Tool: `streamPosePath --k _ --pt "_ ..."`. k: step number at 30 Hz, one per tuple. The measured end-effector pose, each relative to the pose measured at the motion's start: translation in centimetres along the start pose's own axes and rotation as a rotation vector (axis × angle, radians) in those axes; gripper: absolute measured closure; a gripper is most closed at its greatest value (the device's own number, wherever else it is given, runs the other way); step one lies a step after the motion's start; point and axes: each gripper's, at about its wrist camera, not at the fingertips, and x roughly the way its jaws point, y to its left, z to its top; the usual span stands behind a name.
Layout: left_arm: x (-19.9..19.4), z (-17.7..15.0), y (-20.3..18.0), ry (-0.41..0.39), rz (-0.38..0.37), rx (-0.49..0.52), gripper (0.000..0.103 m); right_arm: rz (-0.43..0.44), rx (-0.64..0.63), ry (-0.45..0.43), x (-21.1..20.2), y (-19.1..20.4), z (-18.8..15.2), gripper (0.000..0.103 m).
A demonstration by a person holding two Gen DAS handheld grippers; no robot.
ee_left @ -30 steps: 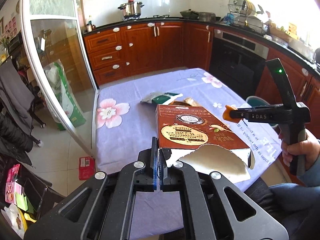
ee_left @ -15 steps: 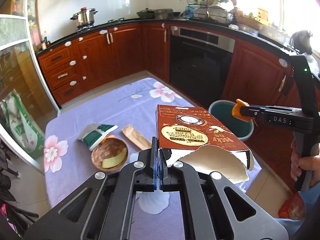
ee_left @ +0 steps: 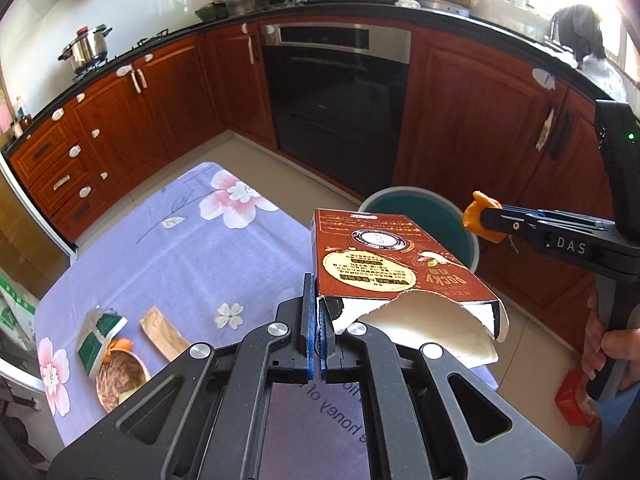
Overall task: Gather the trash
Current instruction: 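Carry the carton and carrot over the teal bin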
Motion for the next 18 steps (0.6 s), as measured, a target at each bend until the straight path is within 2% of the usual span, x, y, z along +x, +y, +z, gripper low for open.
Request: streamPosePath --k 8,18 --pt "4.9 3.0 -4.1 0.064 -0.030 0.092 0.101 -0.038 0.105 0.011 1.4 -5.4 0.6 0.079" --pt "11.0 5.3 -9.1 0.134 -0.088 0.154 0.101 -0.076 0.150 0.054 4.3 -8.8 1.4 0.078"
